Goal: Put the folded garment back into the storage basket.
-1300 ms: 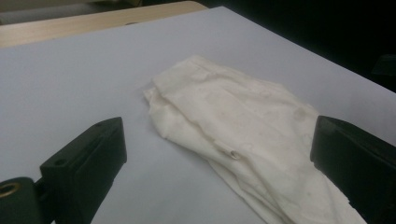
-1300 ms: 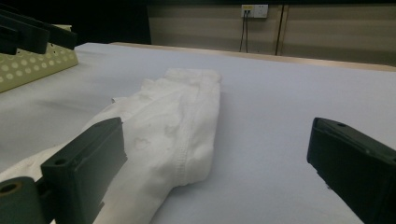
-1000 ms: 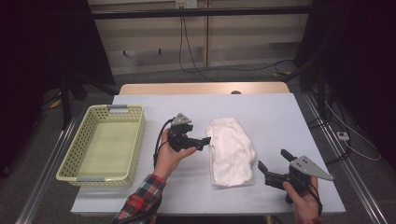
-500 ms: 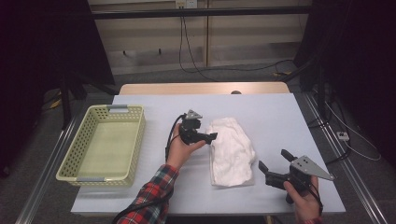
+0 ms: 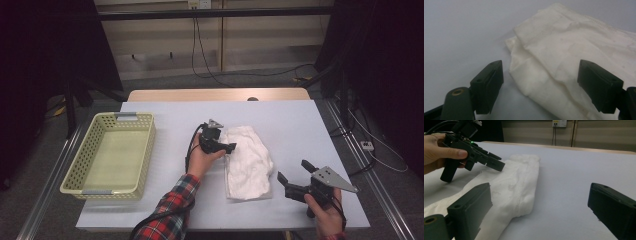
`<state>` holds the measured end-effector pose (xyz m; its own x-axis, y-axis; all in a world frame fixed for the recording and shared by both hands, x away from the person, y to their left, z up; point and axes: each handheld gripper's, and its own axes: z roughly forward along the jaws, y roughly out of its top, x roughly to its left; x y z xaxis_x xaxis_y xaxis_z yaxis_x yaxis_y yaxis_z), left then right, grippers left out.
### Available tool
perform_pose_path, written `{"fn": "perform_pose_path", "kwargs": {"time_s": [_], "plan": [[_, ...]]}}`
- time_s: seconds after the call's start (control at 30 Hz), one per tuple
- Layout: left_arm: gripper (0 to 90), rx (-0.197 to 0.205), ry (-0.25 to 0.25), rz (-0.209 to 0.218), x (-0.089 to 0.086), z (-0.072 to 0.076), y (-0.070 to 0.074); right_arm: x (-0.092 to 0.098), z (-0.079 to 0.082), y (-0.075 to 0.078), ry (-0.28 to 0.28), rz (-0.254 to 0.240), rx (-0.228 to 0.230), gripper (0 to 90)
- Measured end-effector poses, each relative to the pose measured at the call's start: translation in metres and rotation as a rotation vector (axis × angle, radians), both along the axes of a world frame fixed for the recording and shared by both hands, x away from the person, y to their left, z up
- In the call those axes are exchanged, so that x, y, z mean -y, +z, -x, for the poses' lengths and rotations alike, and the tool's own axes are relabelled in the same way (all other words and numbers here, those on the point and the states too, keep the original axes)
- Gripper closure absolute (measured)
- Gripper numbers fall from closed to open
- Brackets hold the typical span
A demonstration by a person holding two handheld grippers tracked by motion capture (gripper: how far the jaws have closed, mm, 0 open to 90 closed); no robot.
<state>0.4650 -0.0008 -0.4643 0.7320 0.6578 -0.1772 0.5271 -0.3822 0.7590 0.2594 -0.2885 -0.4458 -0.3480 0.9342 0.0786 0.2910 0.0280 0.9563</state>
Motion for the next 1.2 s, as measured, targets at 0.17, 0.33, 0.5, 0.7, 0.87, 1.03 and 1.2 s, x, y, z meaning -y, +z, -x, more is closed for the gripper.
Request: {"fn": "perform_pose_path", "kwargs": {"time_s": [0.17, 0.33, 0.5, 0.7, 0.87, 1.03, 1.2], "plan": [[22.6, 0.02, 0.001, -0.054, 0.006, 0.002, 0.0, -0.001, 0.0, 0.0, 0.004, 0.003, -0.001, 5.2], [28.3, 0.051, -0.026, -0.087, 0.013, 0.005, 0.0, 0.0, 0.001, -0.001, 0.003, 0.006, -0.004, 5.2], [35.7, 0.027, -0.012, -0.081, 0.024, 0.008, 0.002, 0.001, 0.002, 0.0, -0.005, 0.006, -0.003, 5.2], [56.0, -0.033, -0.007, -0.069, 0.033, 0.01, 0.007, 0.0, 0.002, 0.0, -0.002, 0.006, -0.002, 5.2], [76.7, -0.091, 0.019, -0.007, 0.036, 0.011, 0.005, 0.001, 0.001, 0.0, -0.002, 0.004, -0.002, 5.3], [78.6, -0.138, 0.023, 0.004, 0.036, 0.008, 0.011, 0.002, 0.0, 0.0, -0.004, -0.004, -0.006, 5.3], [79.7, -0.154, 0.012, 0.013, 0.031, 0.006, 0.032, 0.003, 0.0, 0.0, -0.006, -0.004, -0.005, 5.4]]}}
